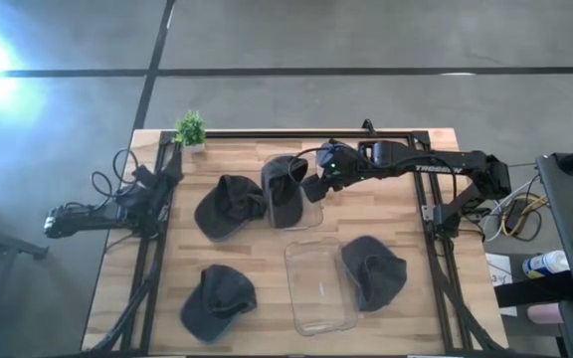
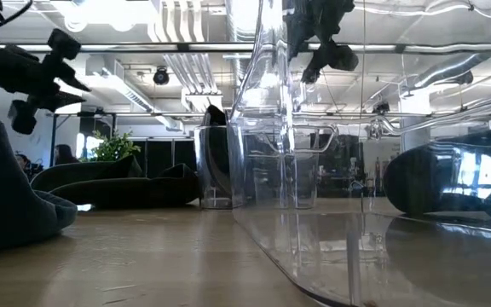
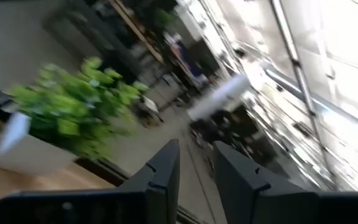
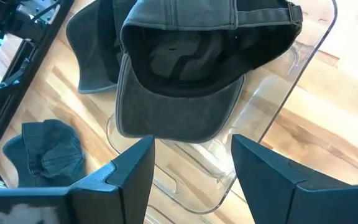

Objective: Pick & Place hat
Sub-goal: Put the black cap into the top transparent bin

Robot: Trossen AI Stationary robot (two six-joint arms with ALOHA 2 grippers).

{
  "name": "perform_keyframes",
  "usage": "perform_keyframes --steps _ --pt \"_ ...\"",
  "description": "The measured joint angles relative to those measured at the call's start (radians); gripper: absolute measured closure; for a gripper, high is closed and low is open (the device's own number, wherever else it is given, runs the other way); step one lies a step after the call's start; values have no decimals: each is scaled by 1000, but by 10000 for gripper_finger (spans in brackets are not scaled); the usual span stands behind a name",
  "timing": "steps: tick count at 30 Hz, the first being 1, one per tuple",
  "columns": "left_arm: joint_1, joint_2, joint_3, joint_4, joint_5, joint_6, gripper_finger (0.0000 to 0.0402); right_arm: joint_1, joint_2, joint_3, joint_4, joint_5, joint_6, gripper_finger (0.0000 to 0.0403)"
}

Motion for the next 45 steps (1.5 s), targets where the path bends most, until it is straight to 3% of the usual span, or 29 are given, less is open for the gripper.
perform_keyframes --steps 3,5,10,12,16,21,24,28,37,40,43,45 --pt "12 18 14 11 180 125 312 -5 0 0 -3 -1 -20 195" --pt "27 57 55 -79 323 160 312 -14 0 0 -7 -2 -30 195" --pt "95 267 267 -647 510 11 312 -47 0 0 -17 -12 -62 195" --pt "123 366 333 -769 568 -7 311 -62 0 0 -18 -32 -82 196" --pt "167 518 420 -770 697 -13 294 -79 0 0 -19 -38 -112 196" --pt "276 713 528 -887 904 8 238 -78 1 0 -19 -39 -146 196" --pt "375 832 587 -978 1013 67 207 -77 1 0 -14 -39 -161 196" --pt "482 963 618 -955 1176 239 194 -77 1 0 -13 -36 -195 196" --pt "532 1107 650 -1019 1234 453 193 -75 1 0 -1 -35 -209 196" --pt "532 1147 639 -1014 1307 504 197 -75 1 0 1 -35 -216 196" --pt "530 1195 637 -1007 1360 526 224 -75 1 0 1 -35 -227 196" --pt "530 1221 637 -1003 1379 534 263 -75 -1 0 -3 -36 -235 196"
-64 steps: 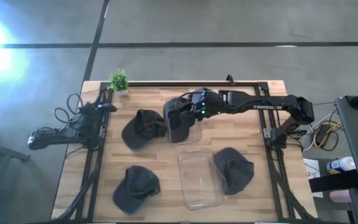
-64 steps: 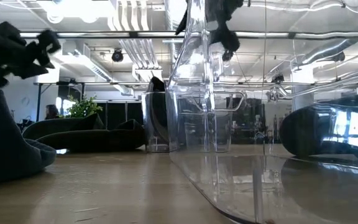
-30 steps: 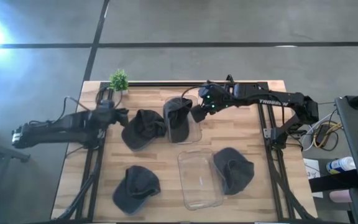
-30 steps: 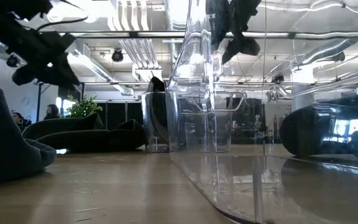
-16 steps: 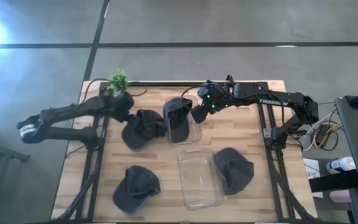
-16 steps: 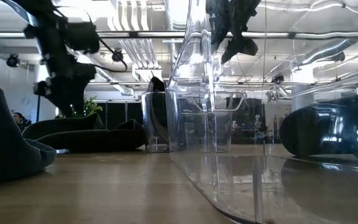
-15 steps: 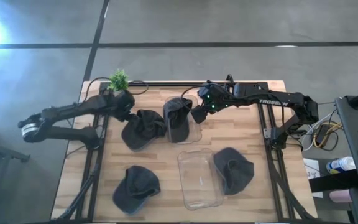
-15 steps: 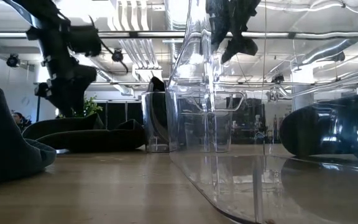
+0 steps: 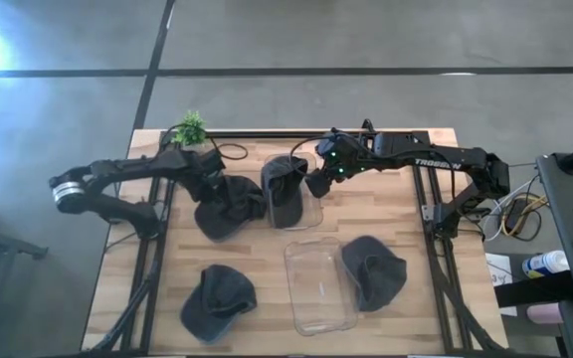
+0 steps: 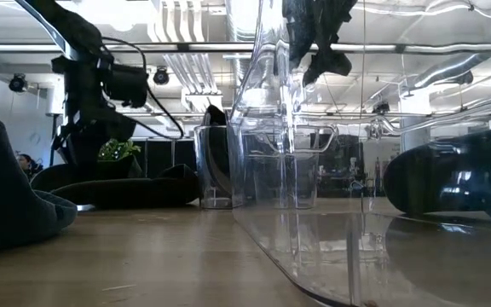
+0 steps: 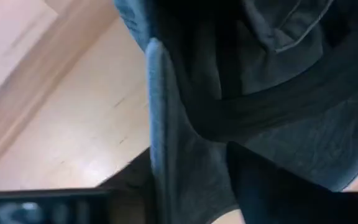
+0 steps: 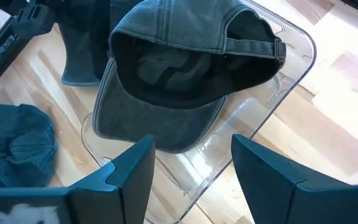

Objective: Pick & Place hat
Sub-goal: Put the black cap into the top transparent bin

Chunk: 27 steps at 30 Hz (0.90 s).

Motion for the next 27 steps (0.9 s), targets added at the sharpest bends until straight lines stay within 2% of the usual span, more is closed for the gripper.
perform_keyframes --steps 3,5,8,11,13,18,20,22,27 --pt "0 22 0 7 42 13 351 0 -10 0 -14 0 0 196" --pt "0 21 4 5 51 9 384 0 -18 0 -33 5 -3 196" --pt "-1 -13 37 -59 13 -19 392 0 -38 0 -67 34 16 196" --pt "0 -79 120 -164 -60 -70 395 0 -69 0 -109 123 58 196" --pt "0 -131 190 -219 -96 -99 395 1 -95 0 -121 222 90 196" --pt "0 -253 376 -295 -144 -184 397 33 -184 0 -124 570 167 196" --pt "-1 -294 439 -271 -141 -226 397 48 -214 0 -124 700 189 196" --pt "-1 -320 486 -204 -108 -269 397 58 -239 0 -127 774 203 196" --pt "-37 -307 512 55 -8 -376 397 56 -267 -2 -175 793 261 196"
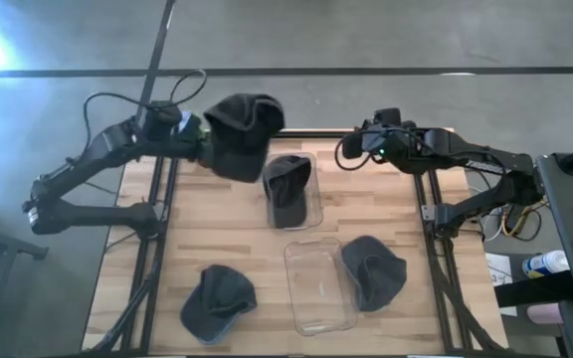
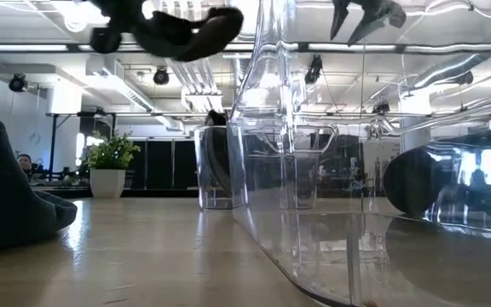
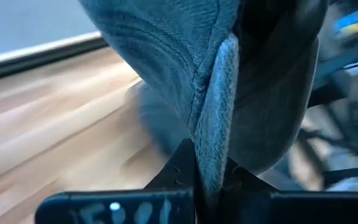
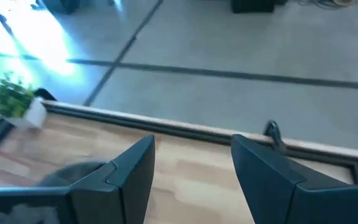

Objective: Pick & Place hat
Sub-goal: Put the black cap into the top transparent bin

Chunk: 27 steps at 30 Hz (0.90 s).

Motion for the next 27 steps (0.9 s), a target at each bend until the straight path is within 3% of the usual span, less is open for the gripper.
perform_keyframes --steps 4,11,19,27 --pt "-88 85 -4 131 -12 -9 397 4 -3 -1 -133 -7 102 196" --pt "-210 263 -12 74 -151 21 397 10 7 -1 -318 -106 282 196" --pt "-274 365 -41 76 -224 -151 397 10 2 -2 -315 -70 291 196" --pt "-301 497 -34 255 -258 -316 397 10 -45 -2 -315 -51 239 196"
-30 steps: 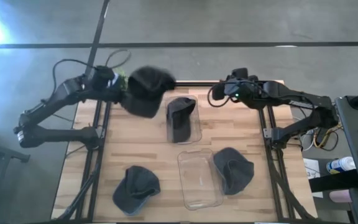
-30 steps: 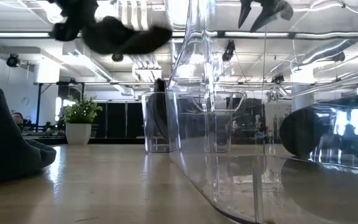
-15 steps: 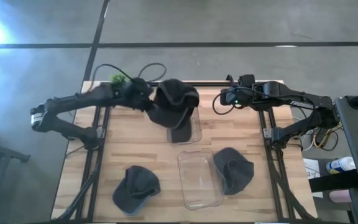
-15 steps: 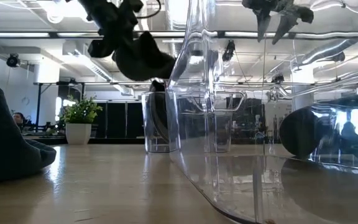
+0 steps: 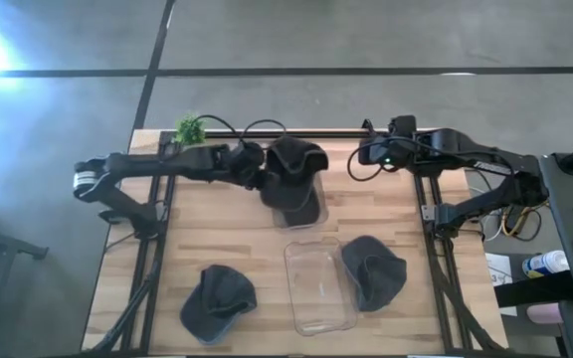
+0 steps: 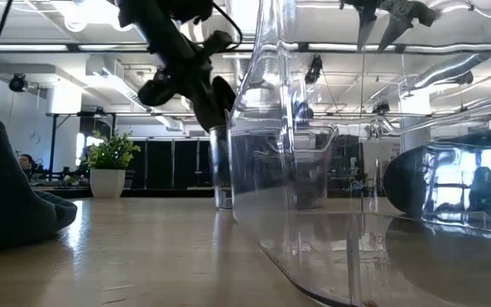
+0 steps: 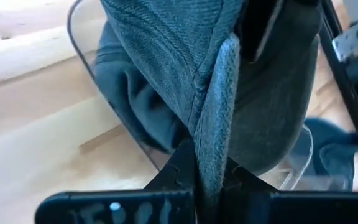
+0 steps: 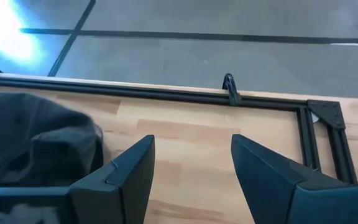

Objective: Pick & Place hat
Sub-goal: Put the black cap into the top transparent bin

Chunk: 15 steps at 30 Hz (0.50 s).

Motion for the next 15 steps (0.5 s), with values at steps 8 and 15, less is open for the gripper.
perform_keyframes --steps 8,15 --pt "-45 117 29 -52 -201 -68 392 0 -51 0 -3 -1 -69 196" --pt "-99 174 24 -154 -264 -158 393 -1 -57 -2 -2 0 -101 196"
